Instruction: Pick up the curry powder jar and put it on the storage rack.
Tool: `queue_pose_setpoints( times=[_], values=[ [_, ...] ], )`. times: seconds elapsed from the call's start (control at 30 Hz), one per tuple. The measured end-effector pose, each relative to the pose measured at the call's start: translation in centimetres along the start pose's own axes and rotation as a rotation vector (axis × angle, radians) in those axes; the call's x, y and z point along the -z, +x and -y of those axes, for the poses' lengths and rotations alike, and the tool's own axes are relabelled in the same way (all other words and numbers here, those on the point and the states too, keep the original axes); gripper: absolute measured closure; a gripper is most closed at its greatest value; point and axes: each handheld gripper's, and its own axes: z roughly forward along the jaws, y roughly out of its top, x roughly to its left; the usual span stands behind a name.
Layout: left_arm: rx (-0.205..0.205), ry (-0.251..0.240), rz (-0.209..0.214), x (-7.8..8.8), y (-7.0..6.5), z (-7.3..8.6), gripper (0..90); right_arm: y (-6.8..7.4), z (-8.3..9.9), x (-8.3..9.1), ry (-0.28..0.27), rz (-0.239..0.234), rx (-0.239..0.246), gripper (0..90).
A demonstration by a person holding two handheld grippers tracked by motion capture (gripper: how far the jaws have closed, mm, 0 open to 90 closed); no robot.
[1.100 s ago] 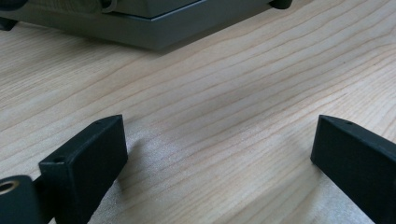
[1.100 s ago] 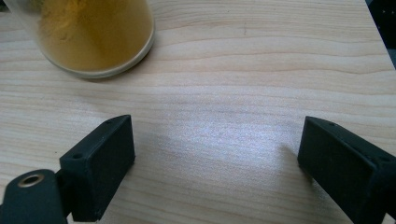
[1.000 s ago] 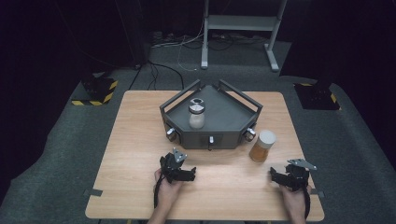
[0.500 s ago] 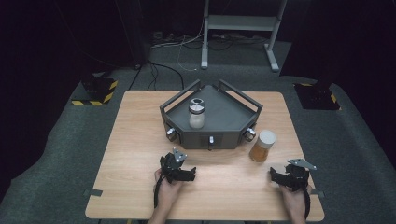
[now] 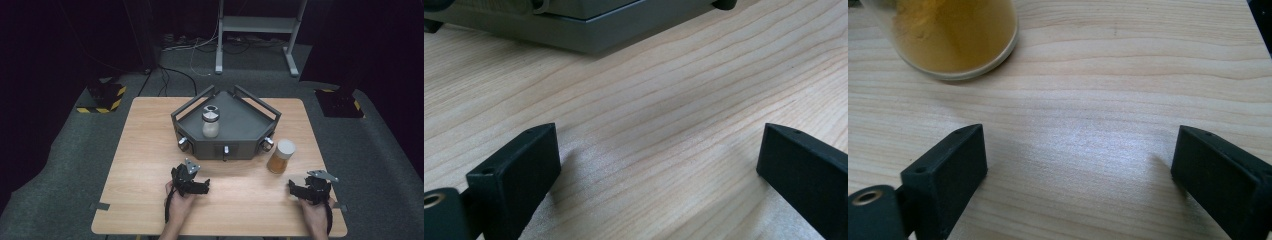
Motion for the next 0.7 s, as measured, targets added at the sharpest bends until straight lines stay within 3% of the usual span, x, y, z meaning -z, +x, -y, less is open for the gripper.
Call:
queue_pose_setpoints(
  times=[0.4,0.7],
  values=[
    [0.000,0.000,0.000,0.0,0.0,0.0,3.9,0.4,-0.4,0.1,0.020,-0.029,0.053,4.0],
    [0.000,0.000,0.000,0.0,0.0,0.0,3.9,1.4,-0.6,0.2,0.013,-0.085,0.092,4.3]
  ],
)
